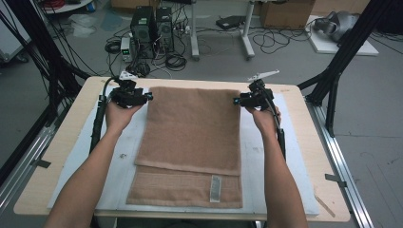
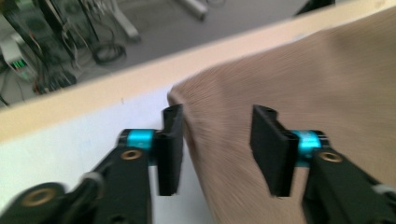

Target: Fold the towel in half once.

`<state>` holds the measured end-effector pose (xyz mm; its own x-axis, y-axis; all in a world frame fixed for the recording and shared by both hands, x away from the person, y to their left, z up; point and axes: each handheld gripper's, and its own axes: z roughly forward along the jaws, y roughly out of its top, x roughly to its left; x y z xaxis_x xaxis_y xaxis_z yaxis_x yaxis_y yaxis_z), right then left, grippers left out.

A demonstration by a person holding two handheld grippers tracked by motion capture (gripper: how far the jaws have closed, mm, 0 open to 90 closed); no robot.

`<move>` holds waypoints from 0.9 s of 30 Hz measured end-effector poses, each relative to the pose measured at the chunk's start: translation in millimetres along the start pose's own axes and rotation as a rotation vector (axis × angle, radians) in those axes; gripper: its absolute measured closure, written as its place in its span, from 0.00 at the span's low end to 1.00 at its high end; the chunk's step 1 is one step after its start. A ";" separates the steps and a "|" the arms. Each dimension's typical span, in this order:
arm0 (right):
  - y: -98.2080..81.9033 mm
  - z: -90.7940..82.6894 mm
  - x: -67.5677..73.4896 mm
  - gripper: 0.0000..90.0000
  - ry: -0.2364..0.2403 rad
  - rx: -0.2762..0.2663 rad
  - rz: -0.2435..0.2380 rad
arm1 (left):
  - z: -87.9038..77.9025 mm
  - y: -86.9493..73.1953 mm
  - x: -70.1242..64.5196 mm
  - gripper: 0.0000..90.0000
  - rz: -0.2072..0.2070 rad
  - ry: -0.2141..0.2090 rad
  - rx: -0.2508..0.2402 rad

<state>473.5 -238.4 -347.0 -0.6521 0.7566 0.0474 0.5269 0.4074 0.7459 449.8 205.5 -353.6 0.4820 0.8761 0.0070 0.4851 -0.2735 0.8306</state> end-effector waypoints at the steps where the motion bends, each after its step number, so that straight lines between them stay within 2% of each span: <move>1: -4.4 2.0 2.9 0.56 -0.002 0.016 -0.017 | -0.9 -7.0 0.9 0.58 -0.003 -0.008 0.002; 2: -10.0 3.1 6.0 0.55 -0.005 0.012 -0.033 | -1.7 -14.0 2.1 0.57 -0.004 -0.017 0.012; 4: -20.8 5.1 11.0 0.51 0.022 0.017 -0.029 | -3.5 -27.1 2.1 0.56 -0.003 -0.035 0.029; 5: -25.8 4.8 14.1 0.48 0.027 0.022 -0.042 | -5.0 -33.4 1.5 0.55 0.003 -0.043 0.032; 6: -28.2 5.3 16.2 0.44 0.049 0.053 -0.034 | -6.6 -39.6 0.7 0.55 0.007 -0.050 0.032; 7: -31.3 4.6 19.7 0.43 0.061 0.062 -0.033 | -8.0 -45.2 -0.3 0.54 0.014 -0.053 0.035; 10: -39.2 -3.2 33.2 0.41 0.086 0.038 -0.063 | -12.9 -58.2 -3.5 0.50 0.018 -0.081 0.052; 11: -41.5 -5.6 38.1 0.41 0.096 0.036 -0.077 | -15.9 -62.0 -5.2 0.50 0.036 -0.082 0.043; 13: -46.9 -9.9 46.8 0.40 0.100 0.037 -0.106 | -21.5 -69.1 -8.6 0.50 0.025 -0.103 0.025; 17: -60.2 -18.0 57.8 0.39 0.108 0.029 -0.128 | -30.5 -84.0 -18.0 0.50 0.055 -0.141 0.026; 19: -68.3 -20.3 61.2 0.39 0.116 0.022 -0.125 | -35.0 -89.9 -23.5 0.50 0.070 -0.168 0.031; 23: -82.7 -22.2 68.3 0.39 0.119 0.041 -0.137 | -45.3 -99.0 -34.8 0.50 0.110 -0.190 0.026; 25: -88.8 -24.4 71.0 0.39 0.125 0.034 -0.134 | -49.1 -103.0 -38.8 0.50 0.126 -0.204 0.039; 27: -94.6 -27.2 74.1 0.39 0.132 0.019 -0.125 | -53.7 -108.3 -42.7 0.50 0.136 -0.214 0.026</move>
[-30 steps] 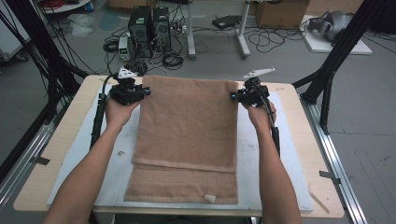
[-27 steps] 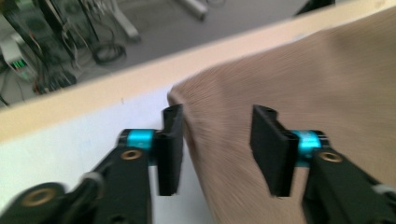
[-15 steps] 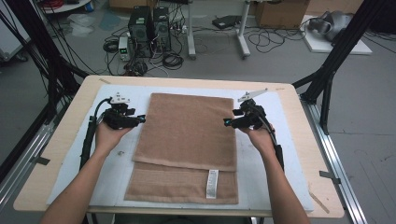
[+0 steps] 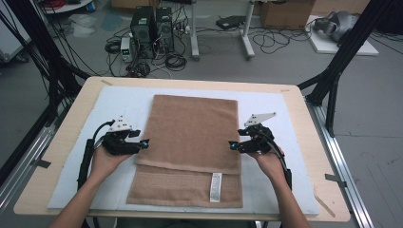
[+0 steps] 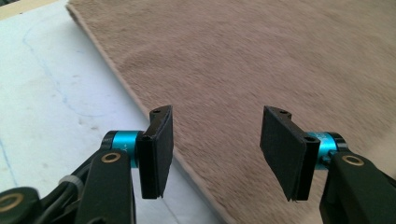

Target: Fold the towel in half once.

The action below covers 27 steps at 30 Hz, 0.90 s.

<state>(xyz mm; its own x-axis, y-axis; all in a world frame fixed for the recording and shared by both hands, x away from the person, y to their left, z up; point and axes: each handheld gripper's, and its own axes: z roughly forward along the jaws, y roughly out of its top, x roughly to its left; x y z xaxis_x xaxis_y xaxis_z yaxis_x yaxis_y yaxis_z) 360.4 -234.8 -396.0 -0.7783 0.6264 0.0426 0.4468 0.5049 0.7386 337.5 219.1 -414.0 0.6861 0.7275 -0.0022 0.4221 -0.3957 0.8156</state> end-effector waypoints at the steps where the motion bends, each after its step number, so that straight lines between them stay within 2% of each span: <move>1: -2.4 -0.5 2.1 0.39 0.005 -0.004 -0.003 | -0.8 -2.2 -2.0 0.50 -0.002 -0.006 -0.002; 6: -12.8 -2.3 13.9 0.41 0.018 -0.002 -0.017 | -1.4 -12.8 -9.6 0.51 0.011 -0.026 0.013; 9: -18.3 -0.9 21.7 0.44 0.039 0.008 -0.026 | -0.6 -17.9 -14.0 0.56 0.026 -0.045 0.028; 15: -26.3 13.6 28.9 0.51 0.080 0.065 -0.053 | 6.0 -21.2 -18.1 0.62 0.050 -0.075 0.084; 17: -28.8 18.8 29.7 0.53 0.076 0.084 -0.059 | 9.0 -22.1 -18.2 0.65 0.064 -0.081 0.110; 18: -29.9 21.2 29.5 0.54 0.078 0.094 -0.061 | 11.3 -23.0 -18.1 0.65 0.056 -0.086 0.116; 27: -32.5 26.6 30.4 0.63 0.064 0.096 -0.059 | 14.2 -23.8 -17.2 0.71 0.044 -0.085 0.107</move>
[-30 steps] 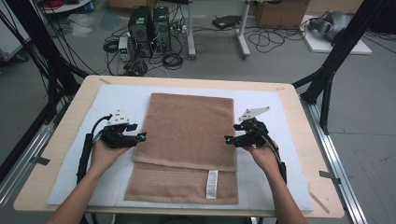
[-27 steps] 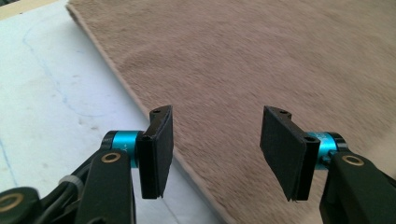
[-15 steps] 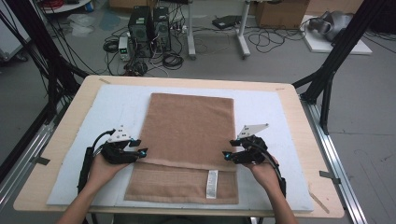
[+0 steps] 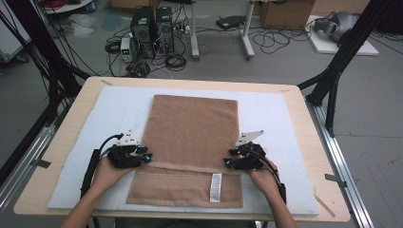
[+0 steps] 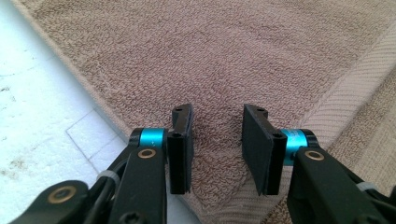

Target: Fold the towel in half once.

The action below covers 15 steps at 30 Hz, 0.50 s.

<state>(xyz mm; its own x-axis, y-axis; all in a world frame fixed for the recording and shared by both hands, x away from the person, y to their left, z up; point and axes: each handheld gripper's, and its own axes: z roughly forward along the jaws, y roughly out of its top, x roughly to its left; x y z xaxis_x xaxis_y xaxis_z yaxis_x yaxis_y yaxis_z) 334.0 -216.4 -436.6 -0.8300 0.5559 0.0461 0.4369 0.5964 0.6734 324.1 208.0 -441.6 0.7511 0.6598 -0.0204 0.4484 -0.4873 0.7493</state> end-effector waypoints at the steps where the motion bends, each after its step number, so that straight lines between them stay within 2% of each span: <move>1: 0.0 0.0 0.0 0.64 -0.001 -0.001 0.000 | -0.1 0.1 0.2 0.72 0.000 -0.001 0.002; 12: 2.9 -0.1 -2.8 0.85 0.002 0.001 -0.018 | 0.6 2.0 -0.9 0.85 -0.004 0.009 0.002; 15: 5.8 -0.2 -1.3 0.89 0.001 0.015 -0.032 | -0.3 2.8 -3.0 0.91 0.012 0.023 0.004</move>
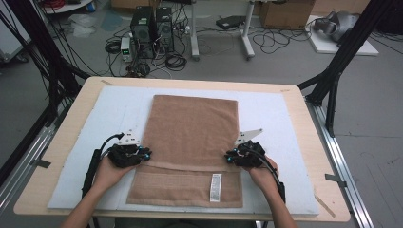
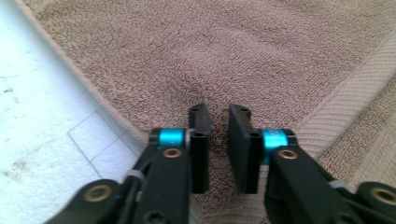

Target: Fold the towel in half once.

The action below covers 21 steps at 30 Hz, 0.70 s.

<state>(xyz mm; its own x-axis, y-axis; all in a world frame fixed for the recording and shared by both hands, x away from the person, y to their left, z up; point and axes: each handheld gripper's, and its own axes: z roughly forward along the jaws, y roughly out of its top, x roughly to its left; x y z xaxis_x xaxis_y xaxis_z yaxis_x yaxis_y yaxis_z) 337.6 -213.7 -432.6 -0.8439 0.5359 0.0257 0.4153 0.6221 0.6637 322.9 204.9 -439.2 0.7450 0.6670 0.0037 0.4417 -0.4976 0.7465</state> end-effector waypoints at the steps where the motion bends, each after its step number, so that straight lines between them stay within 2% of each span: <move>1: 1.2 -0.6 0.1 0.90 -0.001 0.005 -0.006 | 0.0 0.2 -0.9 0.94 0.005 0.007 -0.001; 5: 3.8 -2.1 -1.5 0.92 0.006 0.004 -0.010 | -2.6 0.7 -1.6 0.96 0.008 0.011 -0.001; 9: 4.8 -7.1 -2.4 0.93 0.015 -0.015 -0.003 | -9.8 2.4 -1.8 0.96 -0.005 0.005 -0.030; 15: 10.8 -18.0 -2.1 0.92 0.013 -0.036 -0.021 | -22.6 5.4 -3.6 0.96 -0.017 0.001 -0.076; 21: 17.0 -32.9 0.9 0.92 0.018 -0.070 -0.039 | -35.4 9.9 -5.2 0.96 -0.009 0.004 -0.108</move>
<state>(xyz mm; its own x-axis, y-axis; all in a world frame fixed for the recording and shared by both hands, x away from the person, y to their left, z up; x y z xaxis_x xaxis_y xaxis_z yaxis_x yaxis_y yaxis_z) 332.7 -221.4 -396.7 -0.8652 0.5013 0.0121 0.3579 0.6003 0.7153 305.7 216.1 -408.3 0.7389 0.6738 -0.0009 0.3917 -0.4285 0.8142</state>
